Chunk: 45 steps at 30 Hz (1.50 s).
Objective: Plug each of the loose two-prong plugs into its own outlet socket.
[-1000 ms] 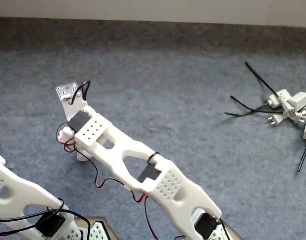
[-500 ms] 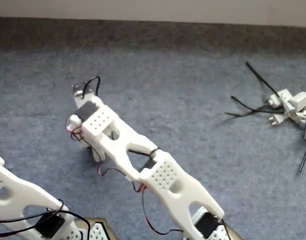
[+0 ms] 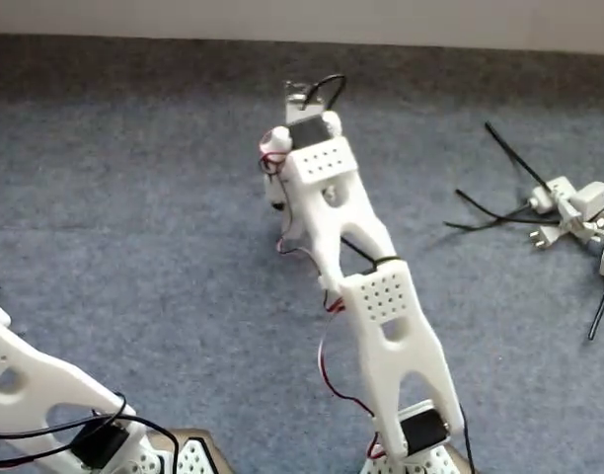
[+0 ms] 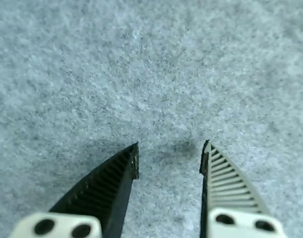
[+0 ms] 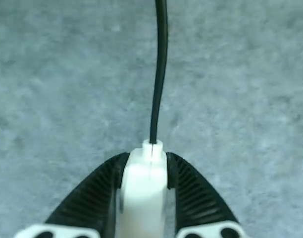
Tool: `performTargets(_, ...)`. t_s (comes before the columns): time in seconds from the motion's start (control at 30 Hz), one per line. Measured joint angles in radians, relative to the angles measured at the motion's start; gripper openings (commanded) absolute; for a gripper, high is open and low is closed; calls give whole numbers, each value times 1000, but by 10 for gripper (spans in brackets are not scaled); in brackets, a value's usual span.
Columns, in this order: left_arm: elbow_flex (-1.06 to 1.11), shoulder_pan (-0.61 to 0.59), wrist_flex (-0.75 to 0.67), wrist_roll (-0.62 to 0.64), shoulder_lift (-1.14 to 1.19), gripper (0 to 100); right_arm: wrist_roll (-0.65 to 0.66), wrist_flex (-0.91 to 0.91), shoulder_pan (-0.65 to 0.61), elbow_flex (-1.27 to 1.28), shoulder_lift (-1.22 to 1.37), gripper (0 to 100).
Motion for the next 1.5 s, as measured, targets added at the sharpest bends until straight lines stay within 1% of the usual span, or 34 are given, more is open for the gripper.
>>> performTargets(0.13, 0, 2, 0, 0, 0, 217, 75, -5, 35, -2, 77, 15)
performTargets(0.27, 0, 2, 0, 0, 0, 217, 137, -15, 37, -23, 109, 19)
performTargets(0.33, 0, 2, 0, 0, 0, 217, 147, -17, 37, -25, 109, 55)
performTargets(0.43, 0, 2, 0, 0, 0, 217, 149, -17, 37, -25, 109, 142)
performTargets(0.53, 0, 9, 0, 0, 0, 217, 149, -11, 34, -51, 112, 181)
performTargets(0.77, 0, 68, 0, 0, 0, 217, 149, 12, 41, -242, 127, 181)
performTargets(0.97, 0, 66, 0, 0, 0, 217, 150, 12, 38, -264, 129, 182)
performTargets(1.13, 0, 68, 0, 0, 0, 217, 160, 12, 44, -226, 129, 183)
performTargets(1.33, 0, 69, 0, 0, 0, 217, 235, 12, 58, -186, 114, 183)
performTargets(1.5, 0, 72, 0, 0, 0, 217, 241, 12, 57, -29, -60, 183)
